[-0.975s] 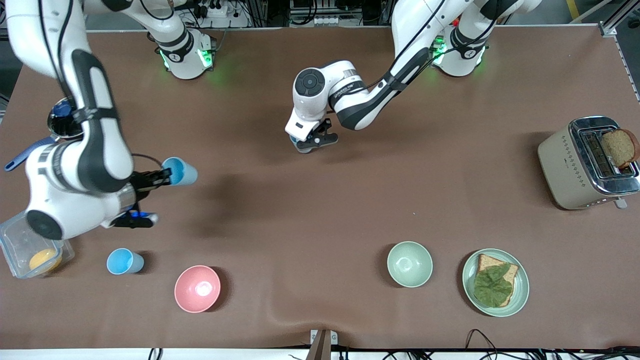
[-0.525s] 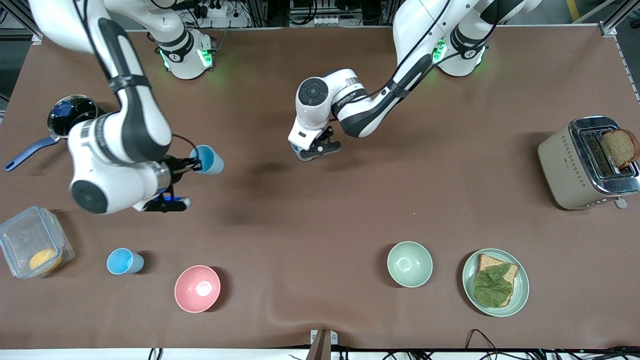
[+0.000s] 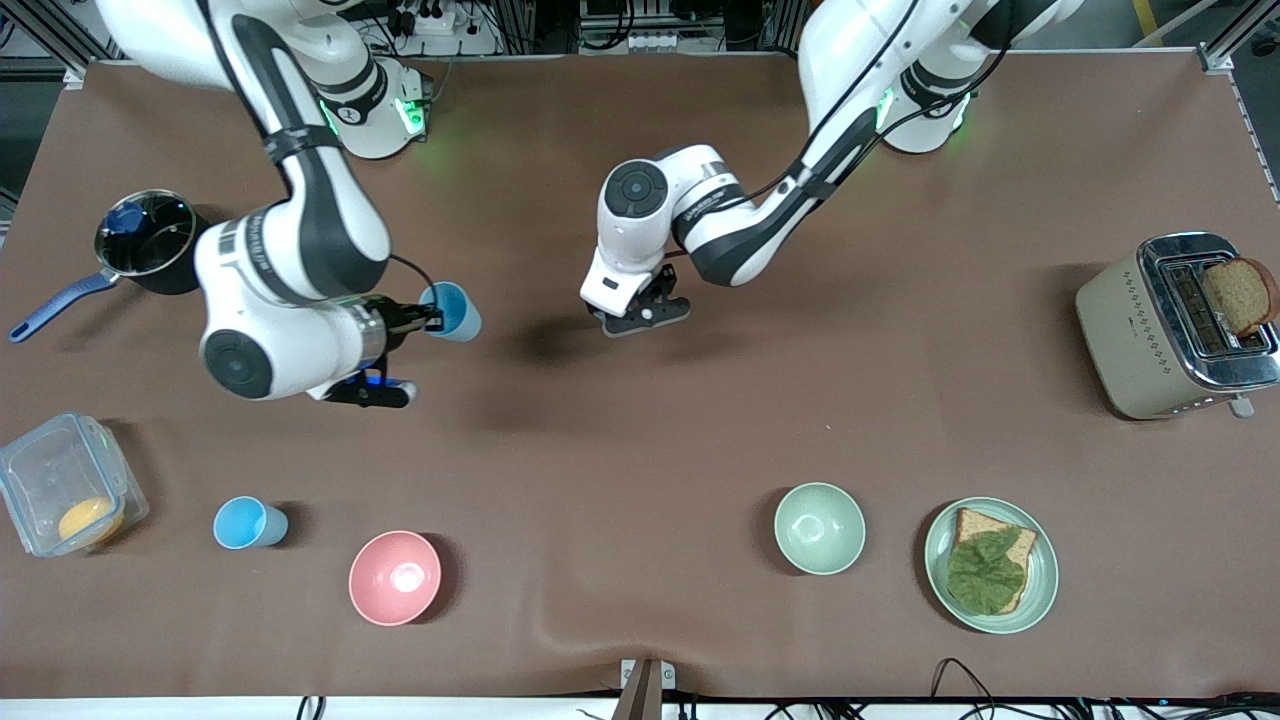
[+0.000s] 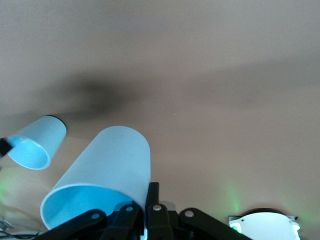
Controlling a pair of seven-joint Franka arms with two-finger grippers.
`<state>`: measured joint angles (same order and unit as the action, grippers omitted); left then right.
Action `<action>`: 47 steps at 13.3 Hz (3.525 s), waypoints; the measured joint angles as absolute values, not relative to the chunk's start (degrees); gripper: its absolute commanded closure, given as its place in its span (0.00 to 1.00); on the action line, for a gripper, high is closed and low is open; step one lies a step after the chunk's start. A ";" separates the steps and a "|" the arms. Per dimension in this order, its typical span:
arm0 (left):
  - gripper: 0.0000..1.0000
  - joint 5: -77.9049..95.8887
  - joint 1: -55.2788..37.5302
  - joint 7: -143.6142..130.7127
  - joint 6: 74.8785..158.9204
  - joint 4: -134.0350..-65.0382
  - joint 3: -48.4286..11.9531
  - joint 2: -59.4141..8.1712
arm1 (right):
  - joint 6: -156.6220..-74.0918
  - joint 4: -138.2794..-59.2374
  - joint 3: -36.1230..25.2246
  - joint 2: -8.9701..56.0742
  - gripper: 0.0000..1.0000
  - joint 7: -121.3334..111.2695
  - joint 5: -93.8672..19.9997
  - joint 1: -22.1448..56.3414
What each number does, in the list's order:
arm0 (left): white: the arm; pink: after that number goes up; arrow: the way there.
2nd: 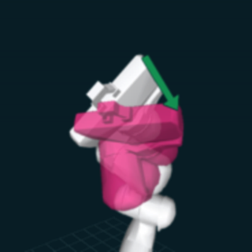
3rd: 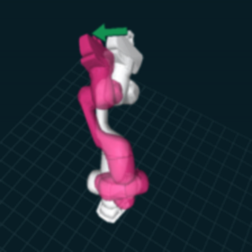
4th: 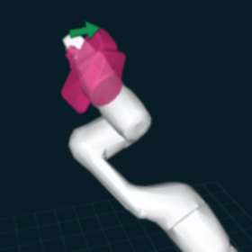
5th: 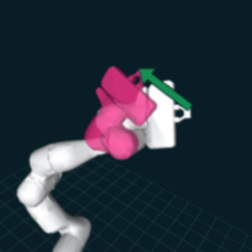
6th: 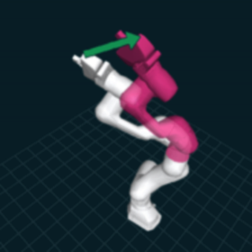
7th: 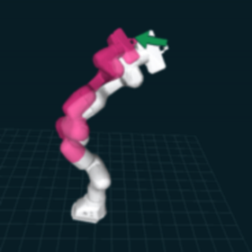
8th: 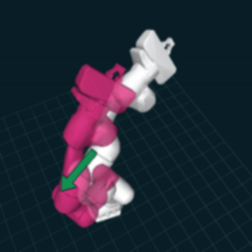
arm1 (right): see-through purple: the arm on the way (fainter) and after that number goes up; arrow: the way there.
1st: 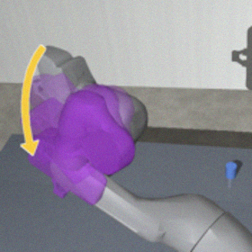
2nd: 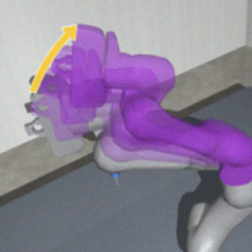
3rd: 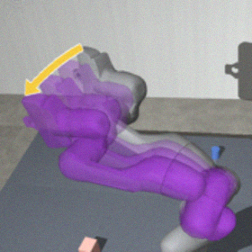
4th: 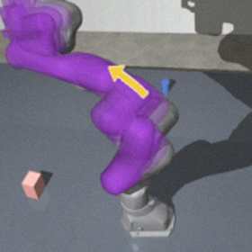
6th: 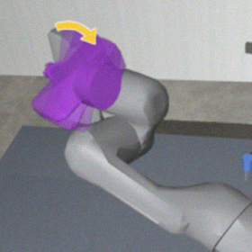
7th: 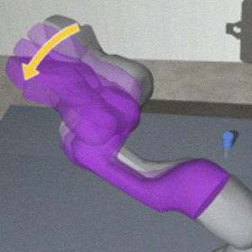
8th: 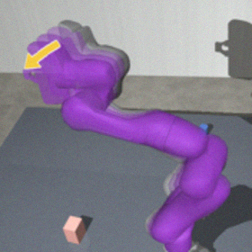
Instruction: Stack blue cups with both arms
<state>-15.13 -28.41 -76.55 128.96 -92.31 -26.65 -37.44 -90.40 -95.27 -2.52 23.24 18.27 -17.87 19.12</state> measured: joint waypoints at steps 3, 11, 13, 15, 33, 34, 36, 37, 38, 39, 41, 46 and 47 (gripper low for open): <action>0.00 -15.22 -24.46 -76.54 122.58 -91.25 -26.54 -29.11 | -93.05 -95.66 -2.49 23.25 1.00 24.38 -17.94 22.42; 0.00 -9.37 3.85 -34.83 108.90 -91.52 -26.19 -8.79 | -103.11 -98.50 -2.36 24.24 1.00 42.74 -22.64 35.10; 0.00 -8.90 8.19 -27.86 106.58 -91.25 -26.17 -8.33 | -105.39 -98.68 -2.37 24.66 1.00 46.05 -23.96 37.68; 0.00 -6.58 11.69 -22.30 103.51 -90.84 -26.12 -6.58 | -106.88 -98.76 -2.36 25.23 1.00 48.48 -24.04 40.04; 0.00 -3.89 0.39 -11.17 92.23 -91.22 -4.49 0.17 | -110.01 -100.21 -3.05 26.72 0.00 51.22 -24.53 41.93; 0.00 -3.89 0.32 -11.17 92.25 -91.22 -4.50 0.17 | -109.62 -100.05 -3.32 26.62 0.00 51.32 -24.51 41.72; 0.00 -3.88 0.30 -11.17 92.15 -91.21 -4.46 0.28 | -106.27 -99.40 -4.13 25.52 0.00 49.62 -23.16 39.82; 0.00 -3.88 0.32 -11.18 91.95 -91.19 -4.39 0.52 | -103.49 -99.05 -4.40 24.37 0.00 46.59 -21.38 37.71; 0.00 -3.88 0.33 -11.18 91.84 -91.17 -4.34 0.92 | -100.30 -98.76 -4.55 22.98 0.00 42.41 -19.38 34.83; 0.00 -3.88 0.35 -11.18 91.77 -91.16 -4.26 1.39 | -97.44 -98.66 -4.69 21.55 0.00 37.58 -17.50 31.52; 0.00 -3.88 0.43 -11.18 91.59 -91.15 -4.07 2.12 | -93.14 -98.68 -4.90 19.36 0.00 28.27 -13.29 24.69; 0.00 -3.81 0.44 -11.19 91.86 -91.19 -3.99 2.55 | -89.02 -98.82 -5.10 17.50 0.00 8.62 -7.12 9.83; 0.00 -3.80 0.43 -11.19 92.11 -91.23 -4.01 2.40 | -88.93 -98.86 -5.12 17.45 0.00 4.40 -6.94 6.73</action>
<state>-3.80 0.43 -11.19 92.11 -91.23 -4.01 2.40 -88.93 -98.86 -5.12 17.45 4.40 -6.94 6.73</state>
